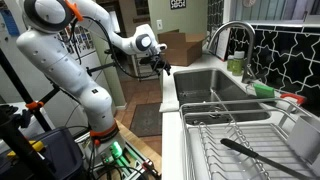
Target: Put the green sponge on the white sponge then place the two sponges in the clear container
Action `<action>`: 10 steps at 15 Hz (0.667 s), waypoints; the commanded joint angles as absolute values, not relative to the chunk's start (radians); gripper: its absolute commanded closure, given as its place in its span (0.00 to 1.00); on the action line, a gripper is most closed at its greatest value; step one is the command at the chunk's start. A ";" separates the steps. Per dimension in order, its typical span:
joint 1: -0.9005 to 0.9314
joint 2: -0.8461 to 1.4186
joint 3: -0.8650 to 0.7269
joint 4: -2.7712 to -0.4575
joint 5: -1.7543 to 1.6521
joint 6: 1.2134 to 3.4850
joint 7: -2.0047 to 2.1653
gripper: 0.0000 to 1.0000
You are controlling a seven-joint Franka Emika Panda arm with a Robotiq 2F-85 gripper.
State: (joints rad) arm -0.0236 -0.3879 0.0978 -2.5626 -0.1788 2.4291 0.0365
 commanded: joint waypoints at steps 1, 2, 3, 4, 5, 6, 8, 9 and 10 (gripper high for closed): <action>-0.014 -0.388 0.088 -2.561 -0.183 2.425 0.039 0.00; -0.014 -0.388 0.088 -2.561 -0.183 2.425 0.039 0.00; -0.014 -0.388 0.088 -2.561 -0.183 2.425 0.039 0.00; -0.014 -0.388 0.088 -2.561 -0.183 2.425 0.039 0.00; -0.014 -0.388 0.088 -2.561 -0.183 2.425 0.039 0.00; -0.014 -0.388 0.088 -2.561 -0.183 2.425 0.039 0.00; -0.014 -0.388 0.088 -2.561 -0.183 2.425 0.039 0.00; -0.042 -0.382 0.077 -2.548 -0.186 2.426 0.076 0.00; -0.064 -0.385 0.042 -2.539 -0.169 2.442 0.080 0.00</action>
